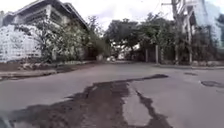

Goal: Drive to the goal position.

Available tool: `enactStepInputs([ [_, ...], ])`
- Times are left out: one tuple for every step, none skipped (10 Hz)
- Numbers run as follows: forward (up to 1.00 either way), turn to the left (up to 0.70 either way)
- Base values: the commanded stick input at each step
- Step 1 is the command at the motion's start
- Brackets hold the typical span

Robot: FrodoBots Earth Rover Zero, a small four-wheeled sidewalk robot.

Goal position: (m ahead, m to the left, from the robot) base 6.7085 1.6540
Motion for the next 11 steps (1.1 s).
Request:
enactStepInputs([
  [1.0,0.07],
  [1.0,0.07],
  [1.0,0.07],
  [1.0,0.07],
  [1.0,0.07],
  [1.0,0.07],
  [1.0,-0.26],
  [1.0,-0.33],
  [1.0,-0.33],
  [1.0,-0.33],
  [1.0,-0.33],
])
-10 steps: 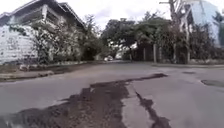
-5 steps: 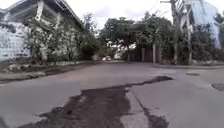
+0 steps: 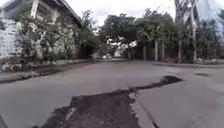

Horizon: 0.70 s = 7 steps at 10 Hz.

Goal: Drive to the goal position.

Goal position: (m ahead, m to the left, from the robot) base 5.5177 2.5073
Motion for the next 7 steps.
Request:
enactStepInputs([
  [1.0,-0.33],
  [1.0,-0.33],
  [1.0,0.07],
  [1.0,0.07],
  [1.0,0.07],
  [1.0,0.07],
  [1.0,0.07],
])
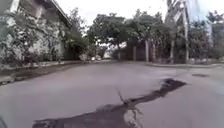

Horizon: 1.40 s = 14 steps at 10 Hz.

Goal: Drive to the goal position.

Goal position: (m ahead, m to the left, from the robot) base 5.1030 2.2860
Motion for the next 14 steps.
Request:
enactStepInputs([
  [1.0,0.07],
  [1.0,0.07],
  [1.0,0.07],
  [1.0,0.07],
  [1.0,0.07],
  [1.0,0.07],
  [1.0,0.07],
  [1.0,0.07],
  [1.0,0.07],
  [1.0,0.07],
  [1.0,0.07],
  [1.0,0.07],
  [1.0,0.07],
  [1.0,0.07],
])
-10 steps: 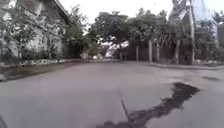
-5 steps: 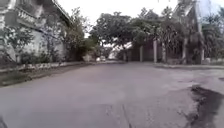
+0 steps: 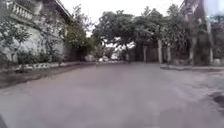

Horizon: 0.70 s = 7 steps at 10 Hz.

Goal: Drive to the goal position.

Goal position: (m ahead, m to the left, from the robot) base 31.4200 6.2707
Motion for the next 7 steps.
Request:
enactStepInputs([
  [1.0,0.07],
  [1.0,0.07],
  [1.0,0.07],
  [1.0,0.07],
  [1.0,0.07],
  [1.0,0.07],
  [1.0,0.07],
])
